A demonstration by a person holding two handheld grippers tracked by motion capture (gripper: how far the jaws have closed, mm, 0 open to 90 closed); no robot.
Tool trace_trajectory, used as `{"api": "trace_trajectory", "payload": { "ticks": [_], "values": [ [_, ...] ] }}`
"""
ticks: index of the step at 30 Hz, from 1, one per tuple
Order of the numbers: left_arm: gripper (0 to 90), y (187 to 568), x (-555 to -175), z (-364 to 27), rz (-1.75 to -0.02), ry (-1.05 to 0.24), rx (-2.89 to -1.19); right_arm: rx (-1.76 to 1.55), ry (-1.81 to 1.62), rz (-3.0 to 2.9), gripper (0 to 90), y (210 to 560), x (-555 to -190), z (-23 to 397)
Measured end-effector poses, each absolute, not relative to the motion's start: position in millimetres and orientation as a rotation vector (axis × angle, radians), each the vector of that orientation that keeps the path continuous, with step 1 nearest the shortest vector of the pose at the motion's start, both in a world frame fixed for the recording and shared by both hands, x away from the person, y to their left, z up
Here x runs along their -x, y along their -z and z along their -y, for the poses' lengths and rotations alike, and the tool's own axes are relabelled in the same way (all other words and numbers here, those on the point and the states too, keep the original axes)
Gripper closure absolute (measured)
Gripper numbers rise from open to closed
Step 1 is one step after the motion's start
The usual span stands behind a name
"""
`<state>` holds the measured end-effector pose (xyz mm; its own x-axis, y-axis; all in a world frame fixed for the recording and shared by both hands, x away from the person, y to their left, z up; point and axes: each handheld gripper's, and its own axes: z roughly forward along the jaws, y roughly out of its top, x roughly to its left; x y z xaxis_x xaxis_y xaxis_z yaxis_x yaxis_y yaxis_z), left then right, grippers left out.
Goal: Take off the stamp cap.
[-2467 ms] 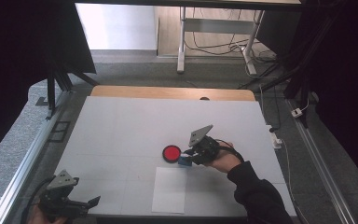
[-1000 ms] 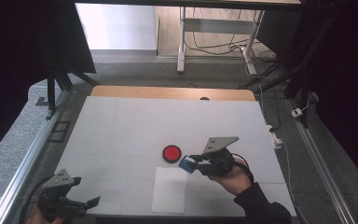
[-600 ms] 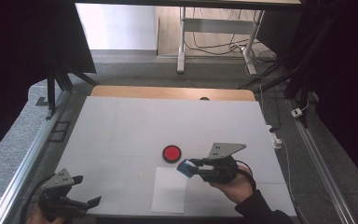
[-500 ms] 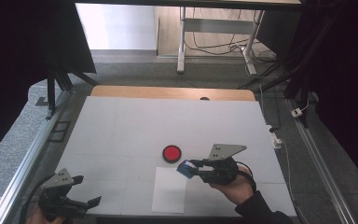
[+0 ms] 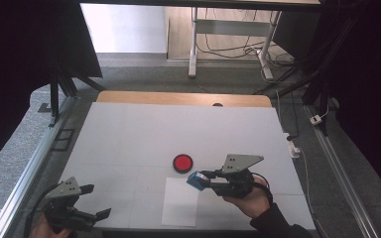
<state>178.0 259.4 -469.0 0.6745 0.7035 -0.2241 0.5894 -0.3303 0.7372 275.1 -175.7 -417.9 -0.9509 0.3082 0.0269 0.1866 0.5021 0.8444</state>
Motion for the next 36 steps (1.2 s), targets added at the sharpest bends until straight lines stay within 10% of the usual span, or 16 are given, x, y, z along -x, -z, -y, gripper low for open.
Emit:
{"api": "trace_trajectory", "payload": {
  "ticks": [36],
  "values": [
    [0.0, 470.5, -233.5, -170.3, -0.592, -0.081, -2.168, -0.326, -1.442, -2.704, 71.5, 412.4, -273.8, 165.0]
  ]
}}
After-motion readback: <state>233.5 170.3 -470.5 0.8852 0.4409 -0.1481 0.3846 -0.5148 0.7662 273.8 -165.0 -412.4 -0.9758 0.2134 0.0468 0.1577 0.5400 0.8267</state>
